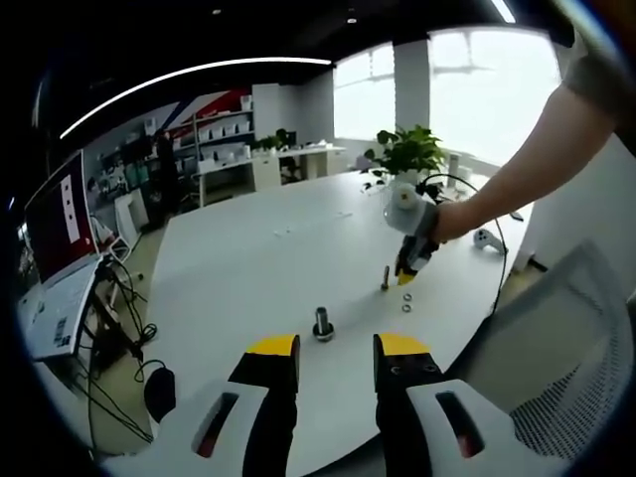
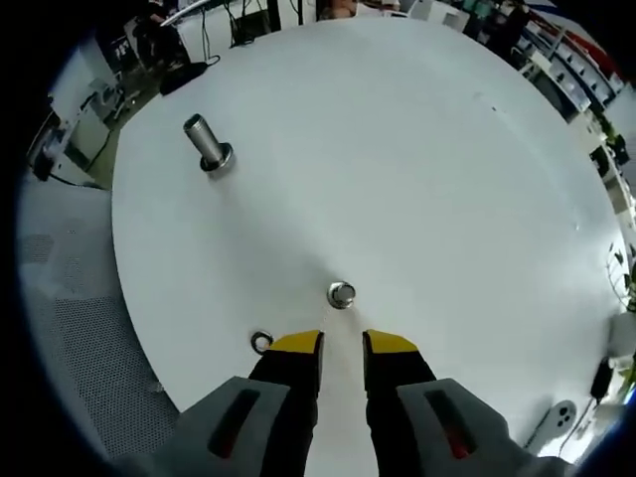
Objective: Place the washer onto the threaded stud by aligning its center hole with the stud, sliding it down to the base, and recovering from edge contact or off-axis alignment until the washer reaches the visible bottom stop.
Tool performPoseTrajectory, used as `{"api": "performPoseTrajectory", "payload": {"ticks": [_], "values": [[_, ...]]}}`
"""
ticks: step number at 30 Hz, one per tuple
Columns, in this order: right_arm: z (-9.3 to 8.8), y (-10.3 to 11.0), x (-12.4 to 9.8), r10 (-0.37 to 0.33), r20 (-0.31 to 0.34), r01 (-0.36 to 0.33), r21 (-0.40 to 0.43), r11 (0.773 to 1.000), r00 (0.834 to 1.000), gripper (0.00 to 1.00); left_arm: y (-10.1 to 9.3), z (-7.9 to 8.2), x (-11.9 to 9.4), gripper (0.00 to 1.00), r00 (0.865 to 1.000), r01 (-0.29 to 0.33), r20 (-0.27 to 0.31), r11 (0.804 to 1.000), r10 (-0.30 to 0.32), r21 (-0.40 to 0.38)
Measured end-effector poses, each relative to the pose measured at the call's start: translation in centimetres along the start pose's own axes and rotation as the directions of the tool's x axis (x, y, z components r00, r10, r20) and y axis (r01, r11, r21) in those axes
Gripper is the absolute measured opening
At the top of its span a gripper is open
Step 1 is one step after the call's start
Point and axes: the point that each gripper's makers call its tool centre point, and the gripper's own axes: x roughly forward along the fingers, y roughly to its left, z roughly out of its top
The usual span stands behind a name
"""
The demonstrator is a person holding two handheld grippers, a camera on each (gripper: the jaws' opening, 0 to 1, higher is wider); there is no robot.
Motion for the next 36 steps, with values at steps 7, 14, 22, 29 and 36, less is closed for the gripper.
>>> {"api": "performPoseTrajectory", "payload": {"ticks": [7, 14, 22, 29, 36], "values": [[-0.4, 0.6, -0.1, 0.005, 0.014, -0.004, -0.011, 1.000, 1.000, 0.18, 0.0, 0.0, -0.1, 0.28, 1.000, -0.006, -0.002, 1.000, 0.006, 0.008], [-1.4, 1.4, 0.1, 0.029, -0.009, -0.029, -0.017, 0.999, 1.000, 0.18, 0.0, 0.0, -0.1, 0.28, 1.000, -0.009, 0.000, 1.000, 0.009, 0.014], [-1.8, 2.1, 0.4, 0.047, -0.023, -0.047, -0.020, 0.999, 0.999, 0.19, 0.0, 0.1, -0.1, 0.28, 1.000, -0.006, 0.001, 1.000, 0.006, 0.015], [-2.3, 2.8, 0.8, 0.054, -0.036, -0.055, -0.033, 0.998, 0.998, 0.19, 0.0, 0.1, -0.1, 0.28, 1.000, -0.006, 0.002, 1.000, 0.006, 0.015], [-3.0, 2.9, 1.5, 0.053, -0.063, -0.056, -0.041, 0.998, 0.997, 0.19, 0.0, 0.0, -0.1, 0.28, 1.000, -0.004, 0.000, 1.000, 0.004, 0.018]]}}
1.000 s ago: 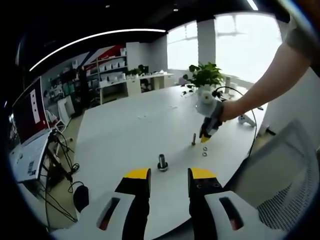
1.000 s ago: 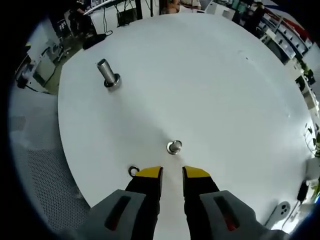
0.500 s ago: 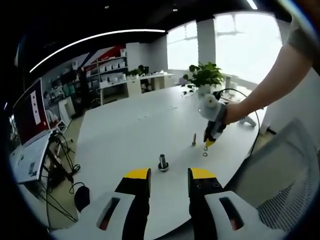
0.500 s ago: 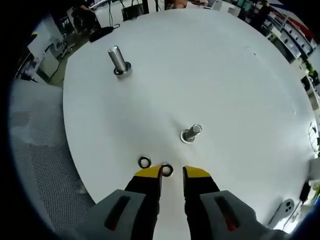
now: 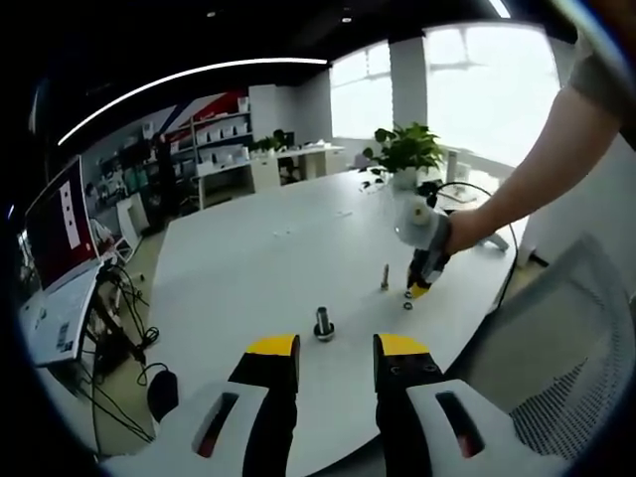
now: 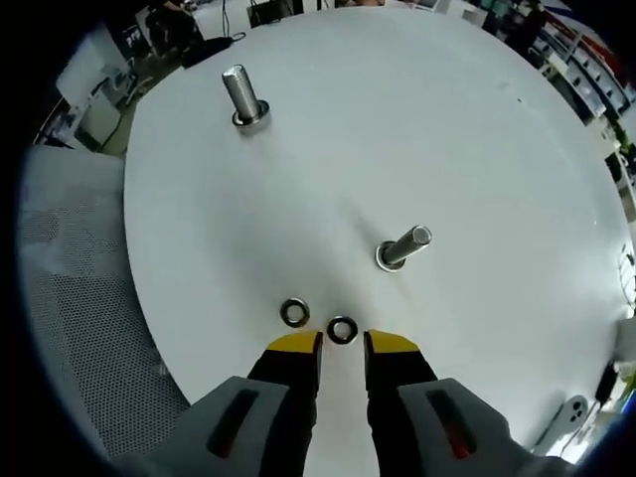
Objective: Place the washer onto the threaded stud by aligning its center hole with the stud, sliding it down to the base, and recovering from edge contact or off-axis alignment until the washer reaches the visible bottom stop.
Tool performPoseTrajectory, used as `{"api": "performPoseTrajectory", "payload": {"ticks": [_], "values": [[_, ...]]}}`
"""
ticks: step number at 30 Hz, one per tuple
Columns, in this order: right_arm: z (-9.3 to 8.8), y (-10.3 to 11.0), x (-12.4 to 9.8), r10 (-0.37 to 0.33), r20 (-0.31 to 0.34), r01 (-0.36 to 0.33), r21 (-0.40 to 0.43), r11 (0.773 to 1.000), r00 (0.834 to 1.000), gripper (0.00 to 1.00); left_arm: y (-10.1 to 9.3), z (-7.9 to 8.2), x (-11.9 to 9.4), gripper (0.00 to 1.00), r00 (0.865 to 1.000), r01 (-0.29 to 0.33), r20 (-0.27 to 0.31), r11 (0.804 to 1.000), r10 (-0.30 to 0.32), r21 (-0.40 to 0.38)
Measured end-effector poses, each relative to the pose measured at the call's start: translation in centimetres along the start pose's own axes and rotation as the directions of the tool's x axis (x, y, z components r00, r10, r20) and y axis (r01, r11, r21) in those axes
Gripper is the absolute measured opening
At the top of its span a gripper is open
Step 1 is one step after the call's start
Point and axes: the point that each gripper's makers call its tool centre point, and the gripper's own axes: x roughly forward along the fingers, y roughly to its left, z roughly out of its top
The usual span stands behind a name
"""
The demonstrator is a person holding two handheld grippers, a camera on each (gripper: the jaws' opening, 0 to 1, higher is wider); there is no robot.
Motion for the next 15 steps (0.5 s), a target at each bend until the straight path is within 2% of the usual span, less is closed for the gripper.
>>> {"api": "performPoseTrajectory", "payload": {"ticks": [6, 7, 10, 15], "values": [[0.16, -0.12, 0.07, -0.007, 0.014, 0.007, -0.007, 1.000, 1.000, 0.18, -0.03, -0.06, 0.06, 0.28, 1.000, 0.004, -0.003, 1.000, -0.004, -0.004], [0.16, -0.15, 0.09, -0.005, 0.009, 0.006, -0.058, 0.998, 1.000, 0.18, -0.05, -0.09, 0.09, 0.28, 1.000, 0.005, -0.005, 1.000, -0.005, -0.003], [0.16, -0.03, 0.11, -0.002, 0.002, 0.002, -0.069, 0.998, 1.000, 0.17, -0.07, -0.11, 0.12, 0.28, 1.000, 0.006, -0.005, 1.000, -0.006, -0.003], [0.22, -0.27, 0.34, 0.007, -0.060, -0.012, -0.091, 0.996, 0.998, 0.16, 0.01, -0.12, 0.11, 0.28, 1.000, 0.004, -0.007, 1.000, -0.004, -0.007]]}}
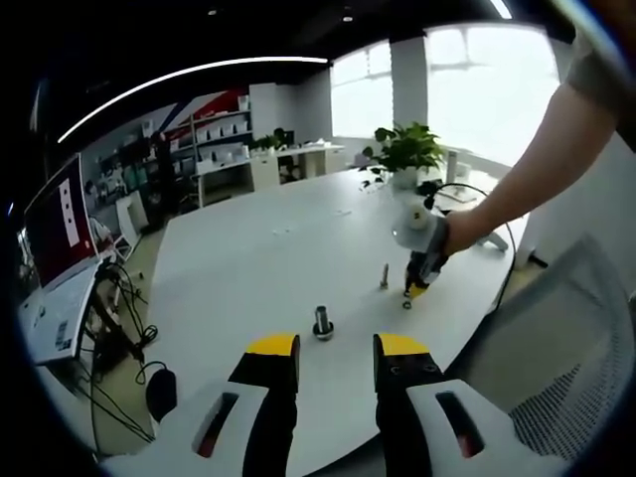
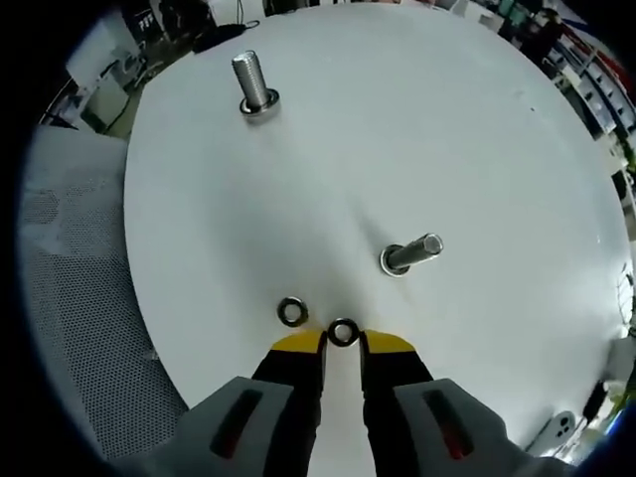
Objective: Place the washer onto the threaded stud by aligning its center hole with the stud, sliding it down to the base, and recovering from edge contact or off-axis alignment until the washer reaches the visible bottom stop.
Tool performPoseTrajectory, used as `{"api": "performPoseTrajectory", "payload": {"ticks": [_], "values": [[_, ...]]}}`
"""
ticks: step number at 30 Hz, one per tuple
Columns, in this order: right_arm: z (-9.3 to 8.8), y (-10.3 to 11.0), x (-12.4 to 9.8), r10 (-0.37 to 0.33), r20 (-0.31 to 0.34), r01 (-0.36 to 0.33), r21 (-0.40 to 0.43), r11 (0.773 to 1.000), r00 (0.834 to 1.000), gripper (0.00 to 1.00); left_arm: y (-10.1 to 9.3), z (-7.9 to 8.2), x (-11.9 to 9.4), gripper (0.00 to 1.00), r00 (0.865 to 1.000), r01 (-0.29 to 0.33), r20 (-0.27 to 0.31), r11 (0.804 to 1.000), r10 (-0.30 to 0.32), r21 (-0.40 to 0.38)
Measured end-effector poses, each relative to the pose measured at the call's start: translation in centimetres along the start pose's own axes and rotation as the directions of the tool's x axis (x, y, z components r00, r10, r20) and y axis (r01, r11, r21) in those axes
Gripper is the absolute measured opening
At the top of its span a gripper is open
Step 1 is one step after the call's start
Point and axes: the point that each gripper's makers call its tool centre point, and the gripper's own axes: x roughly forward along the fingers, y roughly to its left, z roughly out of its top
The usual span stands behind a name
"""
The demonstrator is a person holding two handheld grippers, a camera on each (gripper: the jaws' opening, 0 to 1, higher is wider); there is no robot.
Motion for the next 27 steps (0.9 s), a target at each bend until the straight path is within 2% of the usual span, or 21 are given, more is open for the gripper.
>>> {"api": "performPoseTrajectory", "payload": {"ticks": [4, 10, 13, 18, 27], "values": [[0.02, 0.20, -0.03, -0.007, -0.076, 0.002, -0.061, 0.998, 0.997, 0.16, -0.01, -0.13, 0.04, 0.28, 1.000, 0.000, -0.006, 1.000, 0.000, 0.003], [0.15, 0.33, 0.17, -0.056, -0.143, 0.040, -0.108, 0.993, 0.988, 0.15, 0.01, -0.23, 0.07, 0.28, 1.000, -0.002, -0.011, 1.000, 0.002, 0.002], [0.08, 0.25, 0.09, -0.059, -0.157, 0.046, -0.086, 0.995, 0.986, 0.15, -0.06, -0.28, 0.09, 0.28, 1.000, 0.001, -0.014, 1.000, -0.001, 0.004], [-0.03, 0.15, -0.03, -0.055, -0.128, 0.051, -0.033, 0.998, 0.990, 0.15, -0.05, -0.33, 0.11, 0.28, 1.000, 0.001, -0.016, 1.000, -0.001, 0.003], [-0.01, 0.16, -0.01, -0.070, -0.065, 0.070, 0.005, 0.998, 0.995, 0.15, -0.02, -0.12, 0.05, 0.28, 1.000, 0.002, -0.005, 1.000, -0.002, -0.003]]}}
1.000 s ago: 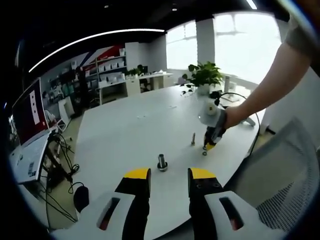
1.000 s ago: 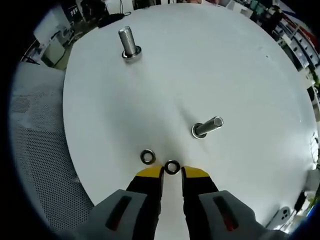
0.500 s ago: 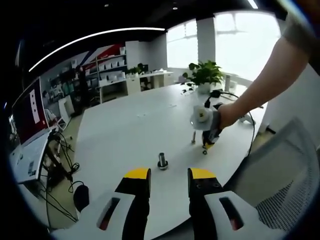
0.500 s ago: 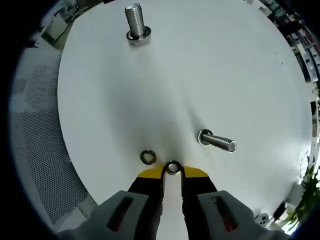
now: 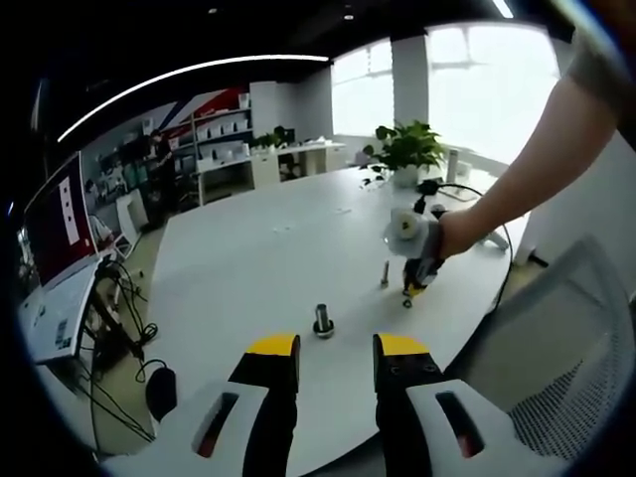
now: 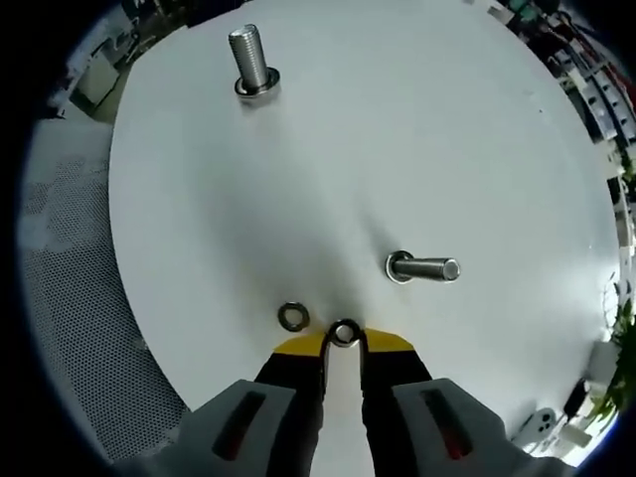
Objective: Place the washer onto the threaded stud by aligning its center hole with the stud, sliding it down to the base, and recovering from edge contact or off-axis alignment until the washer reaches the visible bottom stop.
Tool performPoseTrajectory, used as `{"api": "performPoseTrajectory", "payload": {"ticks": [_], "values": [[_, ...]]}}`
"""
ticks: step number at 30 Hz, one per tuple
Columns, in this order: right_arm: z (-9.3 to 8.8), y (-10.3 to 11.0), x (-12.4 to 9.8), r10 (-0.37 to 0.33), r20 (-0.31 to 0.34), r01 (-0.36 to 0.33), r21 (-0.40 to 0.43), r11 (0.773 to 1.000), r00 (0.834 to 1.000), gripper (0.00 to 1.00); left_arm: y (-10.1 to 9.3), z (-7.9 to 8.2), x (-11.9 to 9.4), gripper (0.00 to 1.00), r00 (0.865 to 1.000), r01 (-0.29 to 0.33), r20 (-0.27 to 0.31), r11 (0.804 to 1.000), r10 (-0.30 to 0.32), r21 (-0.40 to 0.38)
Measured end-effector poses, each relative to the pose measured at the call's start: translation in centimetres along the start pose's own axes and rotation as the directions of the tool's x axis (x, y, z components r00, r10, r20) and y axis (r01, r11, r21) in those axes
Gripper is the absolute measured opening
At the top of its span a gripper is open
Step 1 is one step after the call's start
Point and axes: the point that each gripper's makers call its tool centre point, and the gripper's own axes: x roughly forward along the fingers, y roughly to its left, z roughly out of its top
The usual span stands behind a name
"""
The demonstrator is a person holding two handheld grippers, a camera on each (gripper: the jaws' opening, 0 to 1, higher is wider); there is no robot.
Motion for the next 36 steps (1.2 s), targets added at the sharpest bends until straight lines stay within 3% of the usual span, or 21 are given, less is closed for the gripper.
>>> {"api": "performPoseTrajectory", "payload": {"ticks": [11, 16, 20, 26, 36], "values": [[-0.30, -0.24, -0.06, -0.023, 0.102, 0.008, 0.148, 0.989, 0.995, 0.15, 0.01, 0.11, -0.09, 0.28, 1.000, -0.001, 0.008, 1.000, 0.001, -0.001], [-0.28, -0.18, -0.17, -0.029, 0.130, 0.005, 0.177, 0.984, 0.991, 0.15, -0.04, 0.12, -0.13, 0.28, 1.000, 0.001, 0.010, 1.000, -0.001, 0.001], [-0.15, -0.26, -0.02, -0.026, 0.117, 0.005, 0.175, 0.984, 0.993, 0.15, -0.17, 0.15, -0.15, 0.27, 1.000, 0.006, 0.010, 1.000, -0.006, 0.002], [0.01, -0.12, 0.01, -0.024, 0.035, 0.018, 0.155, 0.988, 0.999, 0.15, -0.43, 0.24, -0.10, 0.27, 1.000, 0.018, 0.013, 1.000, -0.018, 0.007], [-0.14, -0.16, -0.08, -0.065, 0.033, 0.058, 0.166, 0.984, 0.997, 0.15, -0.86, 0.55, -0.12, 0.27, 0.999, 0.044, 0.029, 0.999, -0.044, 0.011]]}}
